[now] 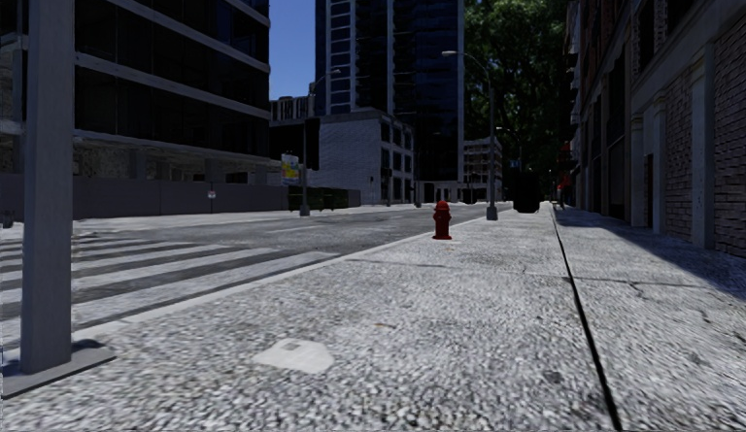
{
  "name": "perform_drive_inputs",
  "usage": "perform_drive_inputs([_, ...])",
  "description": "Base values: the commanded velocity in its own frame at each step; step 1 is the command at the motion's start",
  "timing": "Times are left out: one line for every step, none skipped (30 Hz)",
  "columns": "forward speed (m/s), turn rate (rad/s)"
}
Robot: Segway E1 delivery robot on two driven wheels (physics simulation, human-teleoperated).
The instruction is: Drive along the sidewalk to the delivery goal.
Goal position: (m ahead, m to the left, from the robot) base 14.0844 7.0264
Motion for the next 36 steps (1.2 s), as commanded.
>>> perform_drive_inputs([1.54, -0.86])
perform_drive_inputs([1.54, -0.86])
perform_drive_inputs([1.54, -0.86])
perform_drive_inputs([1.54, -0.86])
perform_drive_inputs([1.54, -0.86])
perform_drive_inputs([1.54, -0.86])
perform_drive_inputs([1.54, -0.86])
perform_drive_inputs([1.54, -0.86])
perform_drive_inputs([1.54, -0.36])
perform_drive_inputs([1.54, 0.0])
perform_drive_inputs([1.54, 0.0])
perform_drive_inputs([1.54, 0.0])
perform_drive_inputs([1.54, 0.0])
perform_drive_inputs([1.54, 0.0])
perform_drive_inputs([1.54, 0.09])
perform_drive_inputs([1.54, 0.22])
perform_drive_inputs([1.53, 0.4])
perform_drive_inputs([1.52, 0.67])
perform_drive_inputs([1.51, 0.91])
perform_drive_inputs([1.51, 1.2])
perform_drive_inputs([1.51, 1.2])
perform_drive_inputs([1.5, 1.2])
perform_drive_inputs([1.5, 1.2])
perform_drive_inputs([1.5, 1.2])
perform_drive_inputs([1.5, 1.2])
perform_drive_inputs([1.5, 1.2])
perform_drive_inputs([1.5, 1.2])
perform_drive_inputs([1.5, 1.2])
perform_drive_inputs([1.5, 1.2])
perform_drive_inputs([1.5, 1.2])
perform_drive_inputs([1.5, 1.2])
perform_drive_inputs([1.5, 1.2])
perform_drive_inputs([1.5, 1.2])
perform_drive_inputs([1.5, 1.2])
perform_drive_inputs([1.5, 1.2])
perform_drive_inputs([1.5, 1.2])
